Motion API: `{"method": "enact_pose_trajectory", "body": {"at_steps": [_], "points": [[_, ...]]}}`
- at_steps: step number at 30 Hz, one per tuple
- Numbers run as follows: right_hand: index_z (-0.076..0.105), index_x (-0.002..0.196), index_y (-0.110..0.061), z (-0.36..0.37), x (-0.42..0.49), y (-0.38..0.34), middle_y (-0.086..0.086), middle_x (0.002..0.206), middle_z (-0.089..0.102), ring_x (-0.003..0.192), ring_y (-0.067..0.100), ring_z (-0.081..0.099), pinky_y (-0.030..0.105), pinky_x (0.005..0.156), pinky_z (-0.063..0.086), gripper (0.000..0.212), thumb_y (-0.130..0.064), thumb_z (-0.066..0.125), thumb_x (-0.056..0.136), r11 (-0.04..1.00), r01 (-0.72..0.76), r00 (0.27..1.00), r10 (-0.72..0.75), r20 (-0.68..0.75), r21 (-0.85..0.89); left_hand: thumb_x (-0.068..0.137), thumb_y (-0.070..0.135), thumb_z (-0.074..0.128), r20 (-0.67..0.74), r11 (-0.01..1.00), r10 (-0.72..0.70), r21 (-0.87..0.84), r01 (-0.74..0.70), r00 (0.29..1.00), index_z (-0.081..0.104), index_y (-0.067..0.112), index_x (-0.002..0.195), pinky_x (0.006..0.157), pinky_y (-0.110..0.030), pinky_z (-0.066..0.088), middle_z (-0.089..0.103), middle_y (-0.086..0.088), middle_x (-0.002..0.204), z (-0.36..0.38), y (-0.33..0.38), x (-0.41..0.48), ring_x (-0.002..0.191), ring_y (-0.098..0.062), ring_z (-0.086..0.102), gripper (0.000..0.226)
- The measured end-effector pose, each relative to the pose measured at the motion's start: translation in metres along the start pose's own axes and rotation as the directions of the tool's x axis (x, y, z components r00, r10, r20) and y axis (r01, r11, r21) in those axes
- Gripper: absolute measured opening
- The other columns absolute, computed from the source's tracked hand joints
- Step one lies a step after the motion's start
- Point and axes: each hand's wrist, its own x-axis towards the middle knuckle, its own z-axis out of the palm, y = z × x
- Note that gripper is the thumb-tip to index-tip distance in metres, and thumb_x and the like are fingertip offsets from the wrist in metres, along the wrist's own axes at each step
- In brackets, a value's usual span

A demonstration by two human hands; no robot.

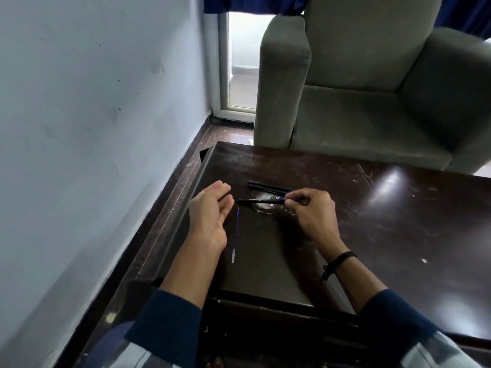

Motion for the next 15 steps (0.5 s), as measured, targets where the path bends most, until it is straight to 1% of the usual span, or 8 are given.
{"method": "enact_pose_trajectory", "body": {"at_steps": [3, 7, 8, 10, 11, 13, 15], "points": [[0.077, 0.09, -0.03, 0.013, 0.002, 0.003, -0.008, 0.088, 0.073, 0.088, 0.013, 0.068, 0.035, 0.076, 0.057, 0.008, -0.022, 0.079, 0.089, 0.999, -0.014, 1.0, 0.014, -0.011, -0.04, 0.093, 0.005, 0.066, 0.006, 1.0, -0.018, -0.016, 0.018, 1.0, 0.07, 0.007, 0.107, 0.082, -0.027, 0.058, 0.076, -0.01, 0.097, -0.003, 0.003, -0.001, 0.096, -0.022, 0.073, 0.015], [0.079, 0.093, -0.024, 0.019, 0.01, 0.009, -0.005, 0.097, 0.07, 0.09, 0.012, 0.066, 0.023, 0.069, 0.048, 0.006, -0.02, 0.079, 0.089, 0.986, 0.049, 0.995, -0.062, -0.077, -0.162, 0.093, 0.005, 0.066, 0.029, 0.999, -0.037, 0.0, 0.037, 0.999, 0.071, 0.009, 0.103, 0.073, -0.025, 0.056, 0.076, -0.003, 0.078, -0.003, 0.003, 0.0, 0.082, -0.018, 0.073, 0.012], [0.079, 0.091, -0.025, 0.019, 0.013, 0.013, -0.004, 0.097, 0.069, 0.091, 0.015, 0.066, 0.023, 0.07, 0.049, 0.006, -0.02, 0.079, 0.088, 0.982, 0.062, 0.993, -0.079, -0.09, -0.18, 0.093, 0.005, 0.066, 0.032, 0.999, -0.038, 0.003, 0.038, 0.999, 0.072, 0.01, 0.102, 0.073, -0.025, 0.056, 0.076, -0.002, 0.076, -0.002, 0.003, -0.001, 0.08, -0.018, 0.072, 0.011], [0.078, 0.088, -0.03, 0.019, 0.017, 0.022, -0.003, 0.098, 0.068, 0.095, 0.021, 0.066, 0.028, 0.078, 0.053, 0.009, -0.022, 0.081, 0.087, 0.973, 0.063, 0.99, -0.09, -0.112, -0.222, 0.094, 0.006, 0.066, 0.036, 0.999, -0.039, 0.005, 0.038, 0.999, 0.072, 0.011, 0.1, 0.072, -0.026, 0.055, 0.076, -0.002, 0.076, -0.002, 0.002, -0.002, 0.08, -0.018, 0.072, 0.01], [0.078, 0.088, -0.031, 0.018, 0.019, 0.024, -0.002, 0.099, 0.067, 0.097, 0.023, 0.065, 0.029, 0.08, 0.053, 0.009, -0.023, 0.08, 0.087, 0.972, 0.05, 0.989, -0.079, -0.122, -0.229, 0.094, 0.006, 0.065, 0.039, 0.999, -0.04, 0.005, 0.039, 0.998, 0.072, 0.011, 0.1, 0.072, -0.025, 0.055, 0.076, -0.003, 0.077, -0.002, 0.002, -0.002, 0.08, -0.018, 0.071, 0.01], [0.078, 0.09, -0.03, 0.015, 0.02, 0.029, -0.001, 0.103, 0.066, 0.1, 0.023, 0.064, 0.025, 0.077, 0.048, 0.008, -0.023, 0.079, 0.088, 0.974, 0.024, 0.989, -0.056, -0.137, -0.226, 0.094, 0.006, 0.066, 0.042, 0.999, -0.041, 0.011, 0.041, 0.998, 0.072, 0.01, 0.102, 0.073, -0.026, 0.055, 0.076, -0.004, 0.08, -0.001, 0.002, -0.003, 0.082, -0.018, 0.072, 0.011], [0.078, 0.094, -0.028, 0.013, 0.02, 0.03, 0.0, 0.106, 0.066, 0.099, 0.019, 0.065, 0.019, 0.069, 0.042, 0.007, -0.023, 0.077, 0.09, 0.975, 0.005, 0.99, -0.035, -0.136, -0.22, 0.094, 0.007, 0.066, 0.045, 0.999, -0.04, 0.018, 0.039, 0.998, 0.072, 0.01, 0.104, 0.074, -0.026, 0.055, 0.076, -0.004, 0.082, -0.001, 0.002, -0.003, 0.084, -0.019, 0.072, 0.012]]}}
